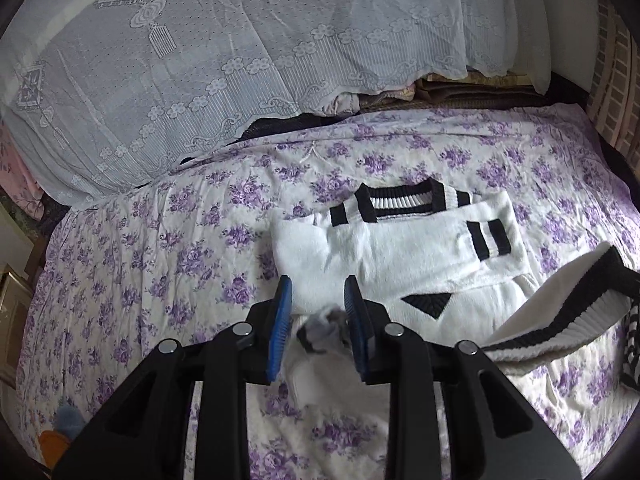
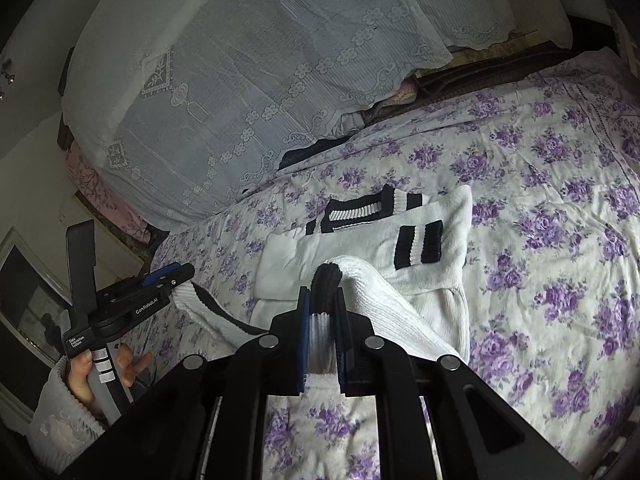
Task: Fold small clothes
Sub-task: 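Carry the held striped hem with both grippers over the body toward the collar, then lay the hem down at the collar and open both grippers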
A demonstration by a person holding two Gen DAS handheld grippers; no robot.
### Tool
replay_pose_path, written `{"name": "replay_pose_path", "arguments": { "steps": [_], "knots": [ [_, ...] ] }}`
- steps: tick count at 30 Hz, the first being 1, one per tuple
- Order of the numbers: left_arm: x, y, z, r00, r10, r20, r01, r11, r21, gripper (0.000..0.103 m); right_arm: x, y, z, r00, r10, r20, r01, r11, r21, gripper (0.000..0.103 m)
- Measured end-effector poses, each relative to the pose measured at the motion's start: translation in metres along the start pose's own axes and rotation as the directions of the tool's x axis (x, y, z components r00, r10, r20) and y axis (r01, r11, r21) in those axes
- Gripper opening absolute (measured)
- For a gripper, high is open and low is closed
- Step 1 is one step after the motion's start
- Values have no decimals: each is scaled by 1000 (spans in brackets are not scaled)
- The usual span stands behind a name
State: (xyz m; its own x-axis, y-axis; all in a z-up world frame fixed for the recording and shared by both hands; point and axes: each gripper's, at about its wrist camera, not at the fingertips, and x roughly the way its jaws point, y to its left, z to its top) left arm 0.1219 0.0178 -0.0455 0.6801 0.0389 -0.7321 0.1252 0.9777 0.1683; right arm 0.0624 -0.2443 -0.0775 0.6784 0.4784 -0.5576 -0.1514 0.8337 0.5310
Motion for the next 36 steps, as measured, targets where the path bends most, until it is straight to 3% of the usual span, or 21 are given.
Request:
{"name": "replay_pose_path", "arguments": {
  "steps": [3,6,8,10,11,13,14,19,23,26,27,28,29,32,36],
  "knots": [
    [18,8,11,999,-44,-17,43,998,-41,21,18,-5,11,1000,1,-8,-1,1000,7,11],
    [31,22,7,987,-147,-64,139,983,-119,21,29,-10,18,1000,11,-13,-11,999,33,11],
    [36,30,-8,978,-191,-88,176,972,-157,26,33,-11,17,1000,11,-22,-10,1000,28,11],
    [44,32,-22,972,-201,-120,179,970,-167,43,37,-13,15,999,17,-39,-16,999,31,11],
    [49,31,-28,970,-200,-138,177,971,-163,46,38,-13,13,999,24,-43,-22,999,34,11],
    [61,25,-36,968,-179,-178,155,978,-141,64,40,-14,11,999,27,-45,-25,999,33,12],
    [68,23,-38,968,-167,-186,144,981,-131,66,42,-14,11,999,26,-48,-24,999,33,12],
    [113,10,-22,964,-206,-168,196,978,-75,66,50,-17,21,999,12,-51,-10,1000,29,11],
    [144,-19,-14,926,-302,-227,316,948,27,66,56,-24,27,998,-6,-60,8,1000,30,11],
    [161,-40,-18,912,-313,-267,352,929,114,66,60,-31,29,997,-9,-71,12,999,39,11],
    [165,-44,-20,902,-333,-275,376,919,119,64,61,-33,29,997,-11,-76,14,999,40,11],
    [169,-46,-21,890,-361,-280,405,907,119,48,62,-34,28,997,-16,-79,19,999,40,11],
    [172,-48,-22,869,-399,-292,445,889,109,39,63,-36,28,997,-20,-80,24,999,42,11],
    [163,-45,-22,877,-417,-240,451,886,108,11,63,-40,28,997,-22,-76,27,998,59,11],
    [139,-22,-12,899,-413,-142,425,903,63,9,64,-38,33,998,-18,-65,22,998,51,11]
  ]
}}
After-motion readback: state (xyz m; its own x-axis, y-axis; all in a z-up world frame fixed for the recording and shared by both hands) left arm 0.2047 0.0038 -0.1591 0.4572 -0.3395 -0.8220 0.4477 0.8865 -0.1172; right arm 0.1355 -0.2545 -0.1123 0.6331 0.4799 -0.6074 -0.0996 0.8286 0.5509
